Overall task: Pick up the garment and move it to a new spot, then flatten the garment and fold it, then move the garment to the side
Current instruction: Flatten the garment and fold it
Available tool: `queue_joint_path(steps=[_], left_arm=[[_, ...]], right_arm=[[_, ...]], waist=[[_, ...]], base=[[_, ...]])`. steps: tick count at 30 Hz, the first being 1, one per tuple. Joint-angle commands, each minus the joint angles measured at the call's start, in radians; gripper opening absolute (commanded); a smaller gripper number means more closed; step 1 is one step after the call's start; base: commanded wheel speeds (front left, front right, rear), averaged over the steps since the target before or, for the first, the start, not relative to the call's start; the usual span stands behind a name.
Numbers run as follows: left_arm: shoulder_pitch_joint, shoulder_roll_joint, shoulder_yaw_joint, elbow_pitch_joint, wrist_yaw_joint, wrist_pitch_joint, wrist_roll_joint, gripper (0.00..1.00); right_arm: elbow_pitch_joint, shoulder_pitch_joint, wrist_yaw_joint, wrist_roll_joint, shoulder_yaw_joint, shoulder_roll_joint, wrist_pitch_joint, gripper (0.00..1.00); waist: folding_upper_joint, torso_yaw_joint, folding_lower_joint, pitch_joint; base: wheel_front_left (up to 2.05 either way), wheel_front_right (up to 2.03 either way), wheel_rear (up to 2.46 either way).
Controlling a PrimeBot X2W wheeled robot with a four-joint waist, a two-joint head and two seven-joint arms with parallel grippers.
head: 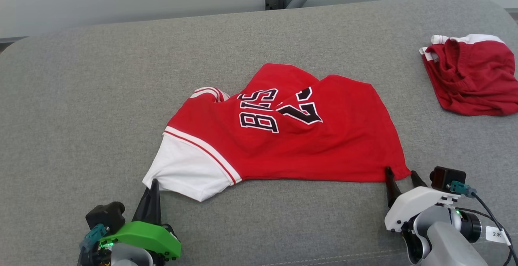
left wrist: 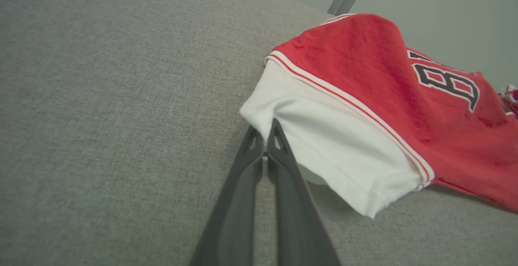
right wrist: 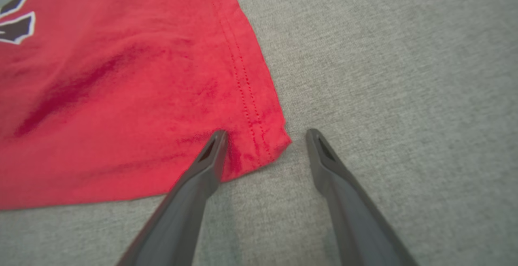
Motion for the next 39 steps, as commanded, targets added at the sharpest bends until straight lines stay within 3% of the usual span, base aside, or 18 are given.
queue_joint_path(steps=[1,2,3,4,10,15,27,39], left_arm=[[0.014,0.003,0.001,-0.007,0.006,-0.004,-0.004,0.00],[0.016,0.003,0.001,-0.009,0.008,-0.004,-0.005,0.00],[0.016,0.003,0.001,-0.011,0.009,-0.004,-0.006,0.00],[0.016,0.004,0.001,-0.014,0.009,-0.004,-0.007,0.00],[0.016,0.005,0.001,-0.043,0.006,-0.004,-0.016,0.00],[0.019,0.003,0.001,-0.116,-0.003,-0.004,-0.039,0.00],[0.063,-0.001,0.003,-0.425,0.001,-0.003,-0.070,0.00],[0.041,0.044,0.026,-0.822,0.024,0.058,-0.077,0.00]], right_arm=[[0.039,0.002,0.001,0.001,0.019,0.012,0.011,0.47],[0.049,-0.001,0.001,-0.001,0.024,0.013,0.008,0.29],[0.055,-0.006,0.001,0.003,0.030,0.013,0.007,0.03],[0.061,-0.010,0.001,0.009,0.035,0.013,0.004,0.00],[0.033,-0.045,0.000,0.014,0.033,0.005,-0.041,0.00],[-0.076,-0.042,0.000,0.157,0.047,0.006,-0.058,0.00],[-0.516,0.073,0.000,0.265,0.040,0.001,-0.058,0.00],[-0.998,0.195,0.000,0.305,-0.005,-0.013,0.075,0.00]], waist=[[0.0095,-0.001,0.0000,-0.001],[0.0095,-0.003,0.0000,-0.002],[0.0095,-0.004,0.0000,-0.003],[0.0095,-0.006,0.0000,-0.004],[0.0095,-0.017,0.0000,-0.015],[0.0095,-0.027,0.0000,-0.037],[0.0095,-0.070,0.0000,-0.110],[0.0095,-0.115,0.0000,-0.179]], base=[[0.00,0.00,0.00],[0.00,0.00,0.00],[0.00,0.00,0.00],[0.00,0.00,0.00],[0.00,0.00,0.00],[0.00,0.00,0.00],[0.00,0.00,0.00],[0.00,0.00,0.00]])
